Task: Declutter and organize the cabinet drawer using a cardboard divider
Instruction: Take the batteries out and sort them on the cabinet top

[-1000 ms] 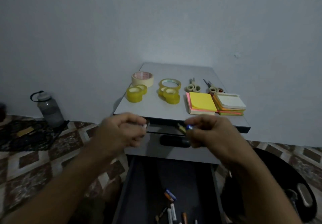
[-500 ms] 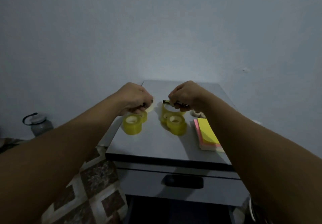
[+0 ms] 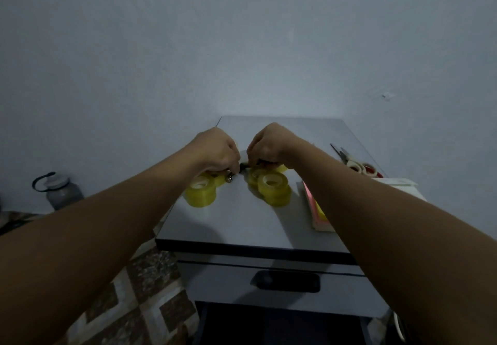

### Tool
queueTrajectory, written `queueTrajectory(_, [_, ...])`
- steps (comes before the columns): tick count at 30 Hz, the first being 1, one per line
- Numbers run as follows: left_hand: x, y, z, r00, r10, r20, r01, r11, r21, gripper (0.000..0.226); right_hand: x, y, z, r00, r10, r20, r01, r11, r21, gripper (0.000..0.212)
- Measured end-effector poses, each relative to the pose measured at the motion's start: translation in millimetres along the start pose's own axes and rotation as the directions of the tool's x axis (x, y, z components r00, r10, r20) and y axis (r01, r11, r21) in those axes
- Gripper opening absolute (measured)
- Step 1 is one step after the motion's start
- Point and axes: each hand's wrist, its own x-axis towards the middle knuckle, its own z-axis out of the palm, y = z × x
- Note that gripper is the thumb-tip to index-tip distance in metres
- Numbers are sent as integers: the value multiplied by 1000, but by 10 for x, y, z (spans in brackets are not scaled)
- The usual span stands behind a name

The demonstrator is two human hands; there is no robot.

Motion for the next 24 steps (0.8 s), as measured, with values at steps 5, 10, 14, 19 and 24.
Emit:
queueTrajectory(5, [-22, 5, -41, 999, 40, 6, -40, 999, 33, 40, -6, -5, 2, 1000, -12, -14, 12, 999, 34, 23])
queueTrajectory(10, [-50, -9, -73, 998, 58, 17, -59, 997, 58, 42, -27, 29, -32, 998, -26, -53, 30, 997, 67, 22])
queueTrajectory(14, [-72, 3, -71, 997, 74, 32, -78, 989, 129, 38, -42, 86, 1, 991, -44, -129, 59, 992, 112, 11])
queueTrajectory(19, [-92, -28, -75, 999, 49, 3, -49, 999, 7, 31, -115, 114, 75, 966, -125, -227, 142, 988, 60, 4])
queueTrajectory(24, [-135, -55, -107, 999, 24, -22, -25, 996, -80, 19, -185, 81, 63, 964, -167, -207, 188, 978, 89, 11])
